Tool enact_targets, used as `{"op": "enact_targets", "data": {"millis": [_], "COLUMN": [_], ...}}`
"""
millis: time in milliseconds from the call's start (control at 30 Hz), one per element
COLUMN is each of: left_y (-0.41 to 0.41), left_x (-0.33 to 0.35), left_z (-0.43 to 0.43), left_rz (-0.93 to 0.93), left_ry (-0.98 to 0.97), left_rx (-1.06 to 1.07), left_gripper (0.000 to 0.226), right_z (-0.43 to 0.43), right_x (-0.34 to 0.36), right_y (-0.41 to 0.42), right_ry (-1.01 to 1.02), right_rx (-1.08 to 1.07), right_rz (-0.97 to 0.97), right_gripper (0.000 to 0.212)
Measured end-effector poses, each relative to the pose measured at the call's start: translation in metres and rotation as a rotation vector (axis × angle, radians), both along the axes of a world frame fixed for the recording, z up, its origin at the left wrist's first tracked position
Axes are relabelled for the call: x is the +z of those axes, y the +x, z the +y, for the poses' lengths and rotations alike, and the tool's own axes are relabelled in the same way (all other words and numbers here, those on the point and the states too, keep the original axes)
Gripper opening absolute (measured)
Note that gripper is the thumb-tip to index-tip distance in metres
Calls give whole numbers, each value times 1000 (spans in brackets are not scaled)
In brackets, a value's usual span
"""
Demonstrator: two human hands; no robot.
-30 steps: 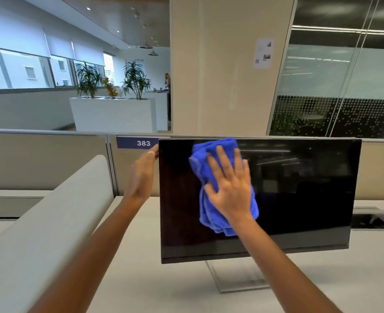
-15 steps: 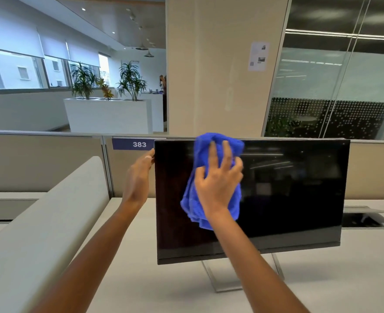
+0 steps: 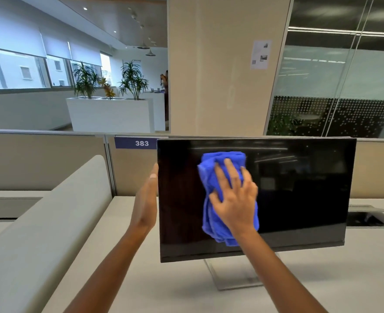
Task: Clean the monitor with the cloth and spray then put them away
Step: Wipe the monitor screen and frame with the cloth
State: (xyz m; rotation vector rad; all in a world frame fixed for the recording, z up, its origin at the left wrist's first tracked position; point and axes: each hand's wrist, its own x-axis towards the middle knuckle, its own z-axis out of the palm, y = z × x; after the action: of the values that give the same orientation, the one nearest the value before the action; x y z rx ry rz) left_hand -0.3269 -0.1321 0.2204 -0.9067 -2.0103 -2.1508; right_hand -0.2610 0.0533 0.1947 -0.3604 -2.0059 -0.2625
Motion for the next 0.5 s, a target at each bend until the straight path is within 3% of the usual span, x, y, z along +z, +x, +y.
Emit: {"op": "enact_targets", "data": {"millis": [100, 333, 500], "left_y": [9, 20, 20], "left_x": [-12, -23, -24], "left_z": [2, 8, 12], "left_rz": [17, -115, -147], "left_ry": [-63, 50, 114], "left_rx": [51, 43, 29], "left_gripper": [61, 46, 46], "right_z": [44, 48, -22], "right_x": [-6, -2, 0], "right_y": [23, 17, -16], "right_ry": [-168, -710, -524], "right_rx": [-101, -120, -31], "right_rz": [39, 296, 217], "right_gripper": [55, 55, 53]}}
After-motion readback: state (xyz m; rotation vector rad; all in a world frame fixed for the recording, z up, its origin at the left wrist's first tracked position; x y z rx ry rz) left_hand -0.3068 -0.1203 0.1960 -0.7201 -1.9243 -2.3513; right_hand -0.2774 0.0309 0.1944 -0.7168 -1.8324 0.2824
